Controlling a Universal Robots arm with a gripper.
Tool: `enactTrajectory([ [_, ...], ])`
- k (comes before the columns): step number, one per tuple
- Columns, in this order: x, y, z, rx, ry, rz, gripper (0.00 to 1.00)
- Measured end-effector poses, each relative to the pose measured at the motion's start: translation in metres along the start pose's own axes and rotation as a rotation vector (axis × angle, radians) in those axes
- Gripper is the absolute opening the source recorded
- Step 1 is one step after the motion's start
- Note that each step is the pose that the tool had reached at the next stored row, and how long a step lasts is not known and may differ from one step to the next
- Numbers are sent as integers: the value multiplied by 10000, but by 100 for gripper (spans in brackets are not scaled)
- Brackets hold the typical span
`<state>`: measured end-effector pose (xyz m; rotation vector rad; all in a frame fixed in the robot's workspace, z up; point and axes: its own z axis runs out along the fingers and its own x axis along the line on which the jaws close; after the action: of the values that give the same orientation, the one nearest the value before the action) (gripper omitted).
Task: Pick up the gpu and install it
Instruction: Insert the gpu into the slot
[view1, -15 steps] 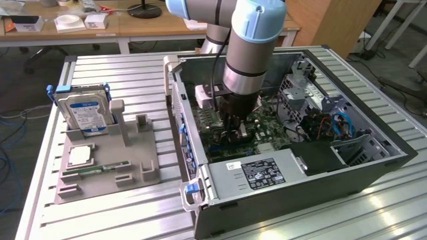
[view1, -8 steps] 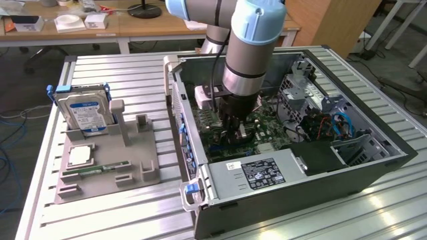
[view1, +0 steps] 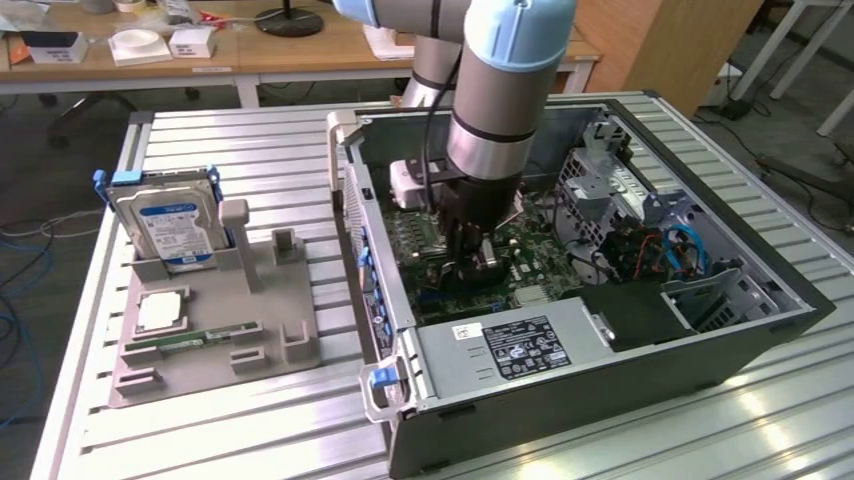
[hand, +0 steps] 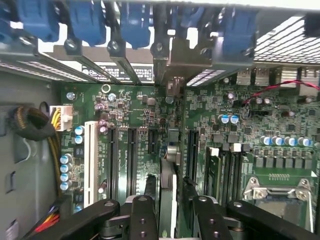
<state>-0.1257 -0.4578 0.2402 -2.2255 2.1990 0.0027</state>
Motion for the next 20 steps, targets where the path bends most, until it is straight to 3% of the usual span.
enactTrajectory([
  [11, -3, 4, -302, 214, 2, -1, 34],
  [13, -4, 8, -317, 249, 2, -2, 34],
  [17, -4, 7, -319, 250, 5, -3, 33],
  [20, -3, 7, -321, 251, 4, -3, 15],
])
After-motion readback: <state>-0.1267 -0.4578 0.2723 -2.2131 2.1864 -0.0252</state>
